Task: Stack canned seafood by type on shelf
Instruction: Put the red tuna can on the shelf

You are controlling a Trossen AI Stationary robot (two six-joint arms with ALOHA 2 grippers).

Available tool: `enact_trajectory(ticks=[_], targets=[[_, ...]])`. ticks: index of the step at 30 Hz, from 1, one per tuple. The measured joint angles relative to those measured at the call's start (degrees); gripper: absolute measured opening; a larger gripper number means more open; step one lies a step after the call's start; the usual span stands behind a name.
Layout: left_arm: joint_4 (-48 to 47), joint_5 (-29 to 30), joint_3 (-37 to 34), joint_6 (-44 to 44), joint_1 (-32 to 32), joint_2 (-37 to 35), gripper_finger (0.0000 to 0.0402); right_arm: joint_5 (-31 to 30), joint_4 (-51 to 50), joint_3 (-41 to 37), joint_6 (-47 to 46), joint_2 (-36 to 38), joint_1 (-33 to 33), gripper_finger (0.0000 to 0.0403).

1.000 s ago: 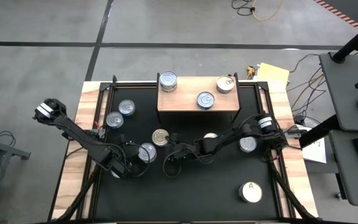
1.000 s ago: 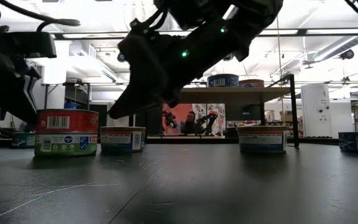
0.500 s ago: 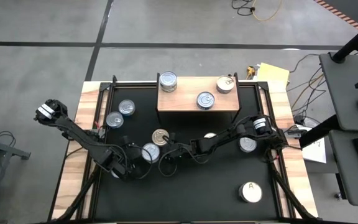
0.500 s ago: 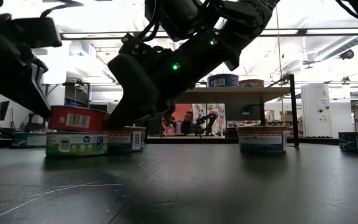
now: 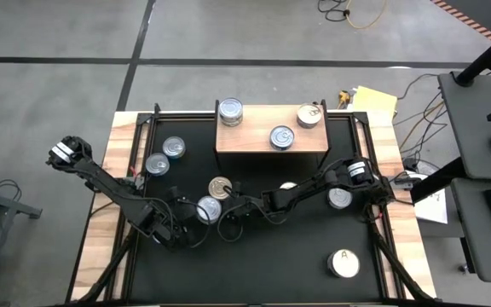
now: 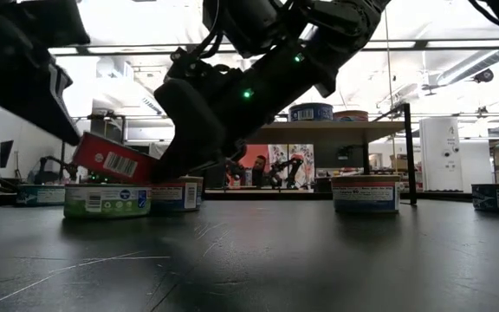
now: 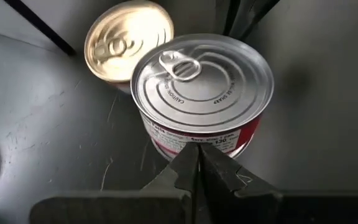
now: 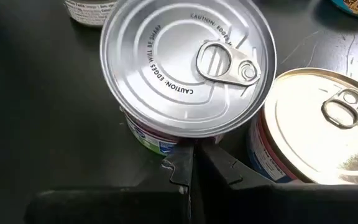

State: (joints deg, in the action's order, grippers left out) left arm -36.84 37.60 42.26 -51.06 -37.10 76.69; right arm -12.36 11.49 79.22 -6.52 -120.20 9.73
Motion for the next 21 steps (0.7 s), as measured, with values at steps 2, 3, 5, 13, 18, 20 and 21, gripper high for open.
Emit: enact_trajectory(ticks=[2,3,5,13,18,20,21], targets=[[0.3,1.1,0.7,0.7,0.0,0.0,0.0,-0.2,-0.5,0.0,0.3,0.3,0.2,0.0009],[0.5,1.5,1.1,1.2,0.0,0.0,0.0,-0.8,-0.6,0.0,0.5,0.4,0.3,0.0009],[0.7,1.6,1.9,2.1,0.0,-0.1,0.0,-1.7,-1.4,0.0,0.9,0.8,0.8,0.0009],[2.2,1.3,4.6,3.7,0.1,-0.1,0.0,-7.3,-8.2,0.0,0.6,4.3,2.9,0.0009],[7.1,0.9,4.2,5.3,0.1,0.0,0.0,-7.4,-11.6,0.0,-0.9,5.1,4.5,0.0009],[9.1,0.9,3.4,5.6,0.1,0.0,0.0,-7.4,-12.5,0.0,-1.5,5.2,4.9,0.0009],[10.0,0.8,3.0,5.6,0.1,0.0,0.0,-7.4,-13.0,0.0,-1.7,5.3,5.0,0.0009]])
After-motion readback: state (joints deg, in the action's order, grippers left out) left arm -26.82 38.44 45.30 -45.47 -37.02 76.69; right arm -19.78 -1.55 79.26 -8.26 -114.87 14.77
